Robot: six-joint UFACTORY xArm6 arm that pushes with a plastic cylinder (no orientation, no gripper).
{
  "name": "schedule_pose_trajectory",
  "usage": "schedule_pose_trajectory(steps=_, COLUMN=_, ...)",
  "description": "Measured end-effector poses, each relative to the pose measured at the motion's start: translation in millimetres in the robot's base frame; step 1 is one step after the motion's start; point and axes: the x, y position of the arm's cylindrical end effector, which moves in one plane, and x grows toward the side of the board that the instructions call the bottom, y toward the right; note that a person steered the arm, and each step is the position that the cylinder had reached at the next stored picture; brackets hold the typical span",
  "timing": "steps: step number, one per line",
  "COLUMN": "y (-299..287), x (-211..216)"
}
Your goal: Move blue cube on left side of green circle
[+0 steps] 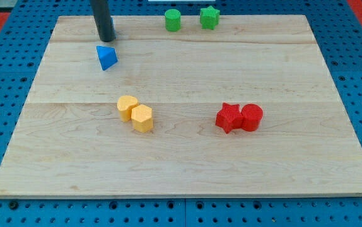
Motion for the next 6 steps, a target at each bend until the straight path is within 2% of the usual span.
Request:
schedule_pose_trajectory(steps=2, y=-58.1, x=-13.7)
schedule_pose_trajectory(steps=4, y=13.1, x=-23.5)
schedule_pose_trajectory(steps=6, y=28.2, x=-35.6)
